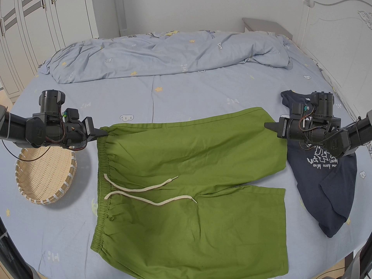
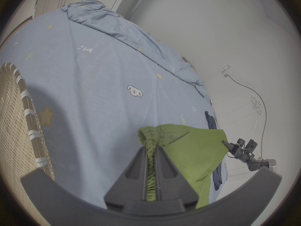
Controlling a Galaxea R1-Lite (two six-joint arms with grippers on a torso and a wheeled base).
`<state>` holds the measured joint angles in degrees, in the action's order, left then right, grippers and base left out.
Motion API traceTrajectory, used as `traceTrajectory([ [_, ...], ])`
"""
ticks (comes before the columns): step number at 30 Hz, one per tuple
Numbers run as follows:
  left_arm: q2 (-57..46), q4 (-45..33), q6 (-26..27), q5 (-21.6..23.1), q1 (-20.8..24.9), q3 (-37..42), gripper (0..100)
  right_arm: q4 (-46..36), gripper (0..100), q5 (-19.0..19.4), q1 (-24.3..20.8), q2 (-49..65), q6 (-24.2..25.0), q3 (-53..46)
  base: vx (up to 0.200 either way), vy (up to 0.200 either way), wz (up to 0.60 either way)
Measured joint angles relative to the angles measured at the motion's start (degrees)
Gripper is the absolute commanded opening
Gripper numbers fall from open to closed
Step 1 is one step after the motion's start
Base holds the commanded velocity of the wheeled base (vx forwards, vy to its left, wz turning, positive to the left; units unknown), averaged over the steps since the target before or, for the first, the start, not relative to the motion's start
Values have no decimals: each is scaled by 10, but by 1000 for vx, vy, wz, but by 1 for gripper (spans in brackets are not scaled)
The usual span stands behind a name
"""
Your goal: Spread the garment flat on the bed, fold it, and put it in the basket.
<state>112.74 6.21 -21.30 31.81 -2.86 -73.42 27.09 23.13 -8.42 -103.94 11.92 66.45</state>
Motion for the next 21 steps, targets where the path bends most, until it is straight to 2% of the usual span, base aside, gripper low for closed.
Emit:
traceTrajectory([
  [11,24,2,1,0,-9,-14,0,50,0,-3,-8,-54,0,29,0,0,0],
  [21,54,41,-1,0,-7,-23,0,55,0,-10,-8,-102,-1,47,0,0,0],
])
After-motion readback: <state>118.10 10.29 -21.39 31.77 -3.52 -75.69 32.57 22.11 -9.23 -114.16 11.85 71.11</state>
